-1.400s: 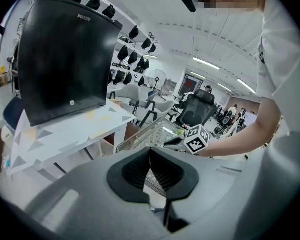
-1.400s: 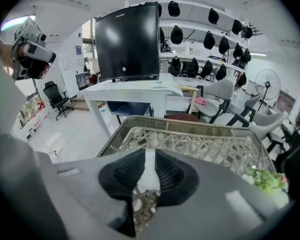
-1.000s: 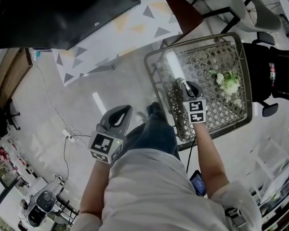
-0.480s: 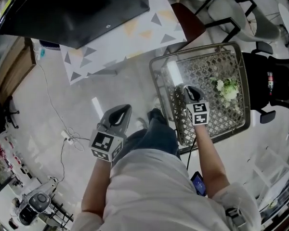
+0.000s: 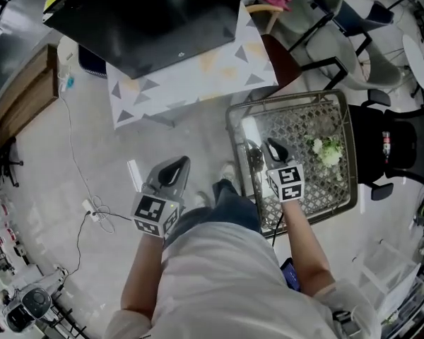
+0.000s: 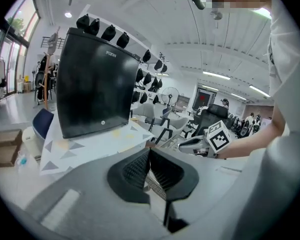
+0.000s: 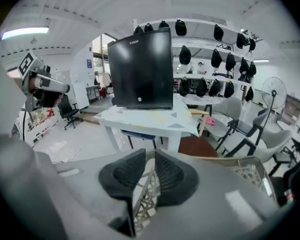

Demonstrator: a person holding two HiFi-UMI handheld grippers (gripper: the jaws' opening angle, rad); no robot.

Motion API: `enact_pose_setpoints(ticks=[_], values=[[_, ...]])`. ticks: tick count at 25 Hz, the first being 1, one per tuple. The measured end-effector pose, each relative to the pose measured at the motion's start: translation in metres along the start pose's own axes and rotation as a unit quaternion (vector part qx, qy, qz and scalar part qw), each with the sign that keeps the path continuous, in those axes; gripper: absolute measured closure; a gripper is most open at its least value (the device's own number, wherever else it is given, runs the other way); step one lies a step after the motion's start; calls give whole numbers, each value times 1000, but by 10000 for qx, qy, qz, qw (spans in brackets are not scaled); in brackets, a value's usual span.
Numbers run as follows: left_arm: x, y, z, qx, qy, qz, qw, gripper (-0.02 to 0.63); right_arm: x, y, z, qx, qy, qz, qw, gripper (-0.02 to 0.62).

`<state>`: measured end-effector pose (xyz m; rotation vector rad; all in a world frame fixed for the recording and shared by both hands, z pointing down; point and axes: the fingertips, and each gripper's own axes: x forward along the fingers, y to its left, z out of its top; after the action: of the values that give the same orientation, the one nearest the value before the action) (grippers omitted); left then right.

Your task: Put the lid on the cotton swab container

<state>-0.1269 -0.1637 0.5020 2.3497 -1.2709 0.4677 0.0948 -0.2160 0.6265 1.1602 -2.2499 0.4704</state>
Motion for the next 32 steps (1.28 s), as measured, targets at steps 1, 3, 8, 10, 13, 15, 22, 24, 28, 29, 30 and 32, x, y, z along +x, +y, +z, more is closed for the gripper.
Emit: enact_pose_setpoints(ticks=[1,3,8,10,13,15,22,24,28,29,30,32], values=[[-5,2,4,3,-75,35,10000,597,-4,8,12,-72,-80,75,9999,532],[-13,8,11,-9,-231,115,9997,597,-11,22,36,-185,-267,210,9993,541],[-40,19,26,-77,-578,271,9979,597,-34,54,94,-266,-753,453,9958,543],[-53,23,29,-96,-685,338,9970,597,-44,67,113,-298,-894,556,9940,548],[-71,31,35,-141,-863,480,9950,597,-56,87,141,-470,-1103,712,9902,558],[-83,36,42,-156,-1052,573,9927,597,-63,98,159,-579,-1277,823,9867,565],[-130,45,70,-10,-1510,729,9858,597,-96,143,205,-789,-1751,1078,9754,578],[-140,45,78,20,-1655,770,9832,597,-106,155,216,-896,-1880,1161,9712,578],[-160,43,88,55,-1886,830,9785,597,-126,175,235,-1098,-2107,1277,9629,578],[-164,43,90,66,-1922,834,9778,597,-131,180,239,-1142,-2159,1297,9610,578],[-167,43,92,84,-1952,841,9771,597,-134,184,242,-1187,-2213,1315,9590,578],[-173,44,95,131,-2000,859,9759,597,-140,191,248,-1281,-2288,1343,9556,578]])
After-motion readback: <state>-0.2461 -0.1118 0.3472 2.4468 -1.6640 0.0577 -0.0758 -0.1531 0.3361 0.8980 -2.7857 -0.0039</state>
